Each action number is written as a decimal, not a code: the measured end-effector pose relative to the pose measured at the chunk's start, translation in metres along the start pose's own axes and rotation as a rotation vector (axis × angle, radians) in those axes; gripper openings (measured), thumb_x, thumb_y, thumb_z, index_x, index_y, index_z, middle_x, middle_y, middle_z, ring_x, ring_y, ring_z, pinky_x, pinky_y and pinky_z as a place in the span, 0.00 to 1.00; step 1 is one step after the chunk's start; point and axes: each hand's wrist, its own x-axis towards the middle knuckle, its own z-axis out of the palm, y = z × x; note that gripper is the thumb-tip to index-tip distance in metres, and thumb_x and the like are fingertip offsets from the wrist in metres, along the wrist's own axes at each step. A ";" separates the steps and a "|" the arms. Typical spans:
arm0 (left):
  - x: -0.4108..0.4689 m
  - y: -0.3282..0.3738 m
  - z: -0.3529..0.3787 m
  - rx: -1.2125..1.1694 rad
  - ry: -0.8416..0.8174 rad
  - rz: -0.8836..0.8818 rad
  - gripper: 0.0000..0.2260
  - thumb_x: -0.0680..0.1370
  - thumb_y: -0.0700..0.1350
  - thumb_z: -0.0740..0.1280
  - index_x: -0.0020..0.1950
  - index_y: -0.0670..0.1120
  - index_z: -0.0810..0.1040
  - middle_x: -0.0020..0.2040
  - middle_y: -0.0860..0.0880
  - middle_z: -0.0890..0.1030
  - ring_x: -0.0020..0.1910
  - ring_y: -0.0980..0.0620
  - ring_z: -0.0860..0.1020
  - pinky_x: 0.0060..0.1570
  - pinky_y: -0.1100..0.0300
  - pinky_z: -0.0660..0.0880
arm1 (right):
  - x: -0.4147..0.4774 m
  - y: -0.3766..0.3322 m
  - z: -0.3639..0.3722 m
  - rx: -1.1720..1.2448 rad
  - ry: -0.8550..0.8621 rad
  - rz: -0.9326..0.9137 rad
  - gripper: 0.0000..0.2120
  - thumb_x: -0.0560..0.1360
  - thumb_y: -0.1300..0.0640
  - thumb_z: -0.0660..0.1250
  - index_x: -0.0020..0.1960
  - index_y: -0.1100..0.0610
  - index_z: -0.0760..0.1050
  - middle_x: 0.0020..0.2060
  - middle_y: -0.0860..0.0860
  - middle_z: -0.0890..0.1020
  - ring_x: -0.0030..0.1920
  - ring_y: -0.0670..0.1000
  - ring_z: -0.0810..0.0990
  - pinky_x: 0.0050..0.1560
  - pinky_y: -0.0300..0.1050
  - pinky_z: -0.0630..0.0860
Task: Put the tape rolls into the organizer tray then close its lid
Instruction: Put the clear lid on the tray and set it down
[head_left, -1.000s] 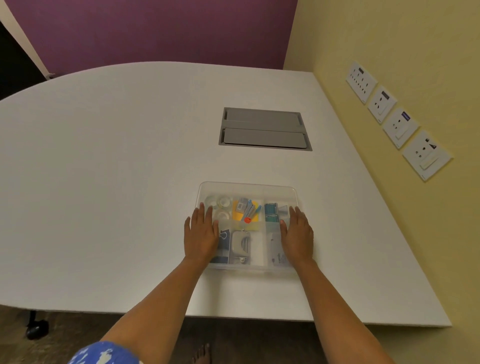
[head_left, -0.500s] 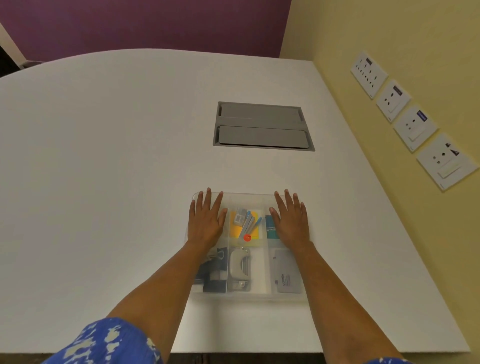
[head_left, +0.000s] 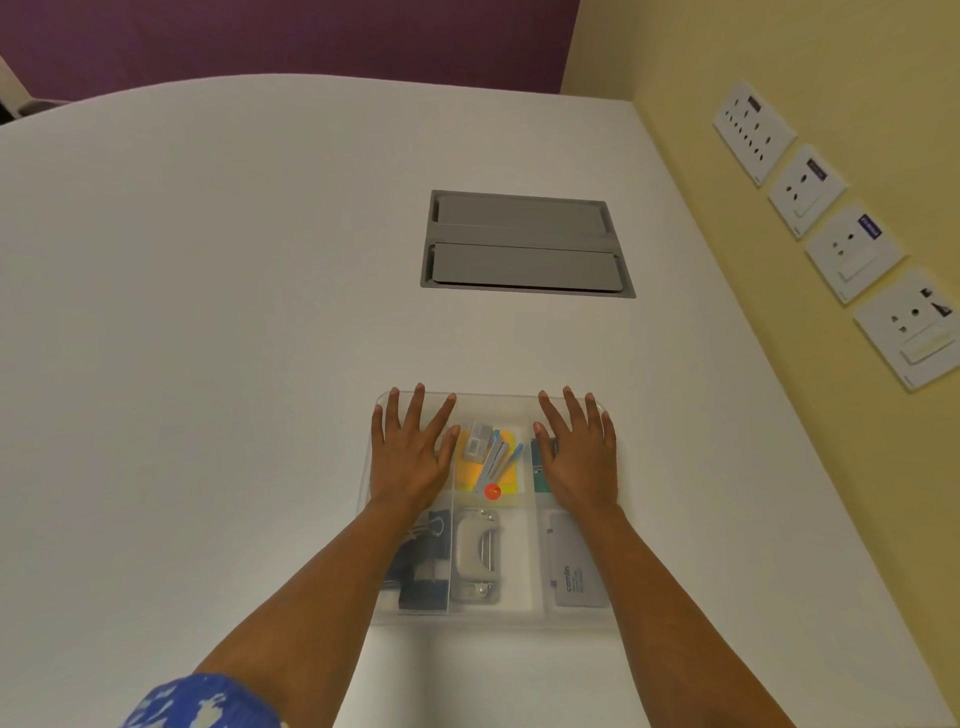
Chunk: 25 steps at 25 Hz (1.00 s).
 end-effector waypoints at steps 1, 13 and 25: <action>0.000 0.000 0.000 -0.002 -0.001 -0.002 0.47 0.62 0.68 0.15 0.77 0.59 0.45 0.80 0.49 0.45 0.78 0.43 0.41 0.74 0.45 0.35 | 0.001 0.000 0.001 0.026 0.005 0.003 0.24 0.81 0.43 0.52 0.76 0.44 0.57 0.77 0.50 0.60 0.79 0.55 0.53 0.78 0.53 0.48; 0.010 -0.003 -0.006 -0.292 0.217 -0.198 0.22 0.84 0.52 0.48 0.77 0.48 0.59 0.77 0.46 0.62 0.77 0.45 0.59 0.75 0.49 0.54 | 0.012 -0.001 -0.016 0.512 0.290 0.231 0.16 0.81 0.56 0.59 0.68 0.57 0.73 0.65 0.56 0.78 0.66 0.56 0.75 0.68 0.53 0.72; 0.047 -0.038 -0.016 -1.065 -0.067 -0.694 0.19 0.82 0.55 0.56 0.62 0.43 0.76 0.64 0.42 0.77 0.64 0.41 0.72 0.66 0.48 0.67 | 0.055 0.035 -0.019 0.966 -0.284 0.858 0.30 0.76 0.39 0.62 0.66 0.62 0.73 0.67 0.58 0.75 0.66 0.60 0.73 0.72 0.55 0.67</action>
